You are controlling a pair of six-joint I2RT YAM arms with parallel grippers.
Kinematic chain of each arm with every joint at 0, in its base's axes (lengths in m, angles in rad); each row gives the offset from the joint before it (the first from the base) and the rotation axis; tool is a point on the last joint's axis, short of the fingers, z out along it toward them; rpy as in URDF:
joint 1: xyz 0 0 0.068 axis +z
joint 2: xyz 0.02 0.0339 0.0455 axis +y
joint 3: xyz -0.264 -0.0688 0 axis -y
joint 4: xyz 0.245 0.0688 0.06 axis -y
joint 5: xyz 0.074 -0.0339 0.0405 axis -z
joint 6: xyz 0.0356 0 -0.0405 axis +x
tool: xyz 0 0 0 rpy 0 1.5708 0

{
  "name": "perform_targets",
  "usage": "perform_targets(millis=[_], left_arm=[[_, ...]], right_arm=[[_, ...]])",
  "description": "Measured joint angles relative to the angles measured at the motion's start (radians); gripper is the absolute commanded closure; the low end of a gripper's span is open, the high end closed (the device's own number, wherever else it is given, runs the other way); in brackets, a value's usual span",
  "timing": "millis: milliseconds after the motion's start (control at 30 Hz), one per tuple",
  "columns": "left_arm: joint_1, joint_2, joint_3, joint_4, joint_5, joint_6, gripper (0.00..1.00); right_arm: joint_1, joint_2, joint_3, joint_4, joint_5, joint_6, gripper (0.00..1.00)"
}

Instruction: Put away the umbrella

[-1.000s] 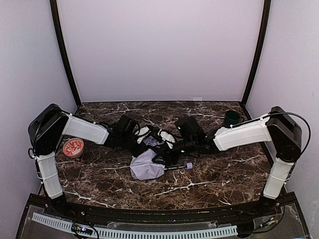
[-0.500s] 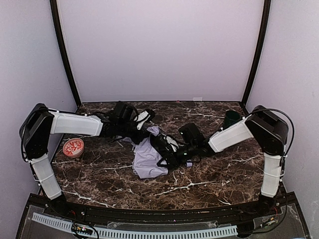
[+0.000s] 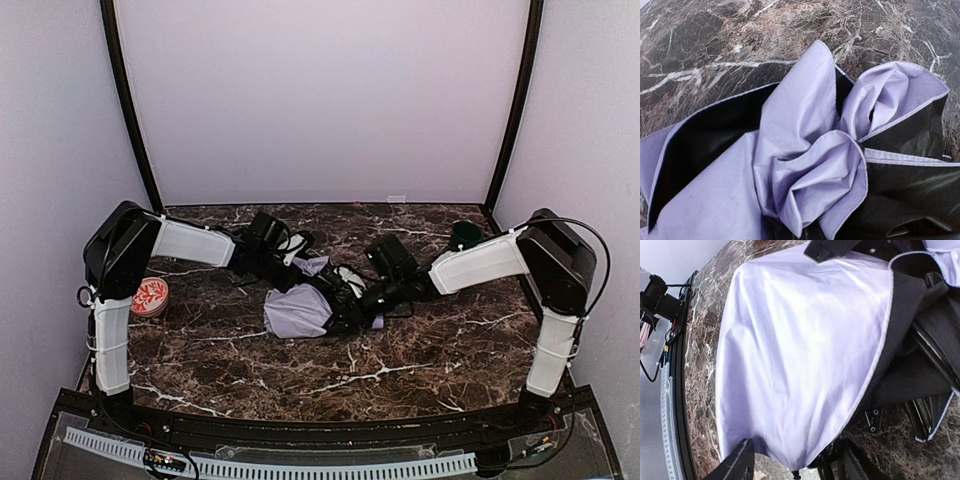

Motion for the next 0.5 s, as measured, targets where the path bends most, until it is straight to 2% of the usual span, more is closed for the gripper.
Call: perform_targets(millis=[233,333,500], left_arm=[[0.000,-0.002,-0.021,0.029,-0.008,0.003,1.00],[0.000,-0.003,-0.026,0.035,-0.008,0.008,1.00],[0.000,-0.003,-0.026,0.036,-0.008,0.011,1.00]], right_arm=[[0.003,-0.125,0.053,-0.196,0.114,-0.139,0.36],[0.005,-0.176,0.051,-0.243,0.186,-0.219,0.29],[0.033,-0.204,0.009,-0.267,0.286,-0.386,0.28]])
